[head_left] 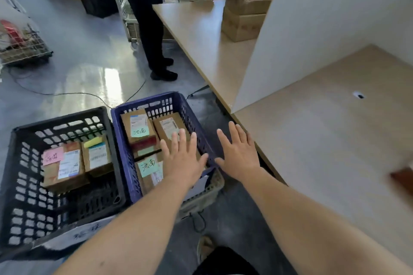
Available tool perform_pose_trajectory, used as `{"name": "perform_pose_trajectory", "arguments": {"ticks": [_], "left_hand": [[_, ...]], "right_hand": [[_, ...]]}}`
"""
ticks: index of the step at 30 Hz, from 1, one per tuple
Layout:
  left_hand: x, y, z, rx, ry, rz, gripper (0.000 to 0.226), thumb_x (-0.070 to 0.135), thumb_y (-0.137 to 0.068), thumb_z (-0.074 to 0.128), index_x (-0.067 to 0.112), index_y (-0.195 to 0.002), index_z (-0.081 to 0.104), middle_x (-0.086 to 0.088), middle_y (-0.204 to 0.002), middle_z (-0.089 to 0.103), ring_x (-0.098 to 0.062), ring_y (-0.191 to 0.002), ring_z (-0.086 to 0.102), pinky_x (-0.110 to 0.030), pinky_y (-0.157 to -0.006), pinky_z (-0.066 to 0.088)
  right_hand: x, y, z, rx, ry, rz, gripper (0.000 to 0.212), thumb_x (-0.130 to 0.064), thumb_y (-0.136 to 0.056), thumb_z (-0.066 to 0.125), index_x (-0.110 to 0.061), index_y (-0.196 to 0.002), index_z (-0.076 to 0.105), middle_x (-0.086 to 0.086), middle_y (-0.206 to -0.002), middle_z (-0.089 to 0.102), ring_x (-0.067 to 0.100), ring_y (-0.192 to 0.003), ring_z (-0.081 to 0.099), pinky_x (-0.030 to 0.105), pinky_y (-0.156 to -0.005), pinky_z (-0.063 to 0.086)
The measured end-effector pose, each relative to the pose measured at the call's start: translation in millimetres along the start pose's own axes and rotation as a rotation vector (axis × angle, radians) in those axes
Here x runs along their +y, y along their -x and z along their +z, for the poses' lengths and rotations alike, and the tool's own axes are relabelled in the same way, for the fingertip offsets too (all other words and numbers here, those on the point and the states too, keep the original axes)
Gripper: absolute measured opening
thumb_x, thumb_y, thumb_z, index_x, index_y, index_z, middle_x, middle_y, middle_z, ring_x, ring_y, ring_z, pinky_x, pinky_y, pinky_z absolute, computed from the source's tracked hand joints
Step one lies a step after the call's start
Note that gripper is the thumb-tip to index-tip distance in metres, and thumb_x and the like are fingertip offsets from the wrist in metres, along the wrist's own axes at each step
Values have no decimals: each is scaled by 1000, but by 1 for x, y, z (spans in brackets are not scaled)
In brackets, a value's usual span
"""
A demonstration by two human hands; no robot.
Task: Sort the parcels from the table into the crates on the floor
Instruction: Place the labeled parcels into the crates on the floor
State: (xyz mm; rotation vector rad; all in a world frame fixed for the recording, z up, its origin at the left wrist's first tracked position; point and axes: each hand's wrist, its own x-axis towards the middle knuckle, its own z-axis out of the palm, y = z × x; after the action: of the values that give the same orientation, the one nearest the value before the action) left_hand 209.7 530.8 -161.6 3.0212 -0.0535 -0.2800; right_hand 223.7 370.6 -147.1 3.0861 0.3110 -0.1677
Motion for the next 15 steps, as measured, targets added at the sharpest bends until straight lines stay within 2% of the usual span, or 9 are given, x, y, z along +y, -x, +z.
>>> {"name": "perform_pose_trajectory", "arguments": {"ticks": [4, 9, 15], "left_hand": [[20, 28, -4, 25, 0, 71, 71, 62, -96, 10, 25, -151, -16, -8, -158, -24, -28, -144, -25, -55, -111, -18], [48, 64, 0, 24, -16, 175, 71, 63, -96, 9, 25, -151, -17, -9, -158, -23, -29, -145, -23, -56, -112, -14], [97, 101, 9, 26, -22, 321, 71, 63, -96, 10, 26, -149, -19, -9, -157, -26, -29, -144, -25, -56, -111, -16]], "right_hand": [[5, 45, -7, 61, 20, 77, 85, -55, -92, 47, -25, -152, -5, 13, -159, -14, 30, -146, -11, 48, -116, -3], [20, 108, -8, 92, 52, 203, 83, -61, -91, 42, -25, -152, 0, 12, -160, -8, 30, -146, -10, 49, -116, -4], [52, 180, -10, 118, 34, 381, 77, -65, -91, 33, -25, -152, 6, 11, -160, -3, 30, -146, -7, 52, -115, -4]]}}
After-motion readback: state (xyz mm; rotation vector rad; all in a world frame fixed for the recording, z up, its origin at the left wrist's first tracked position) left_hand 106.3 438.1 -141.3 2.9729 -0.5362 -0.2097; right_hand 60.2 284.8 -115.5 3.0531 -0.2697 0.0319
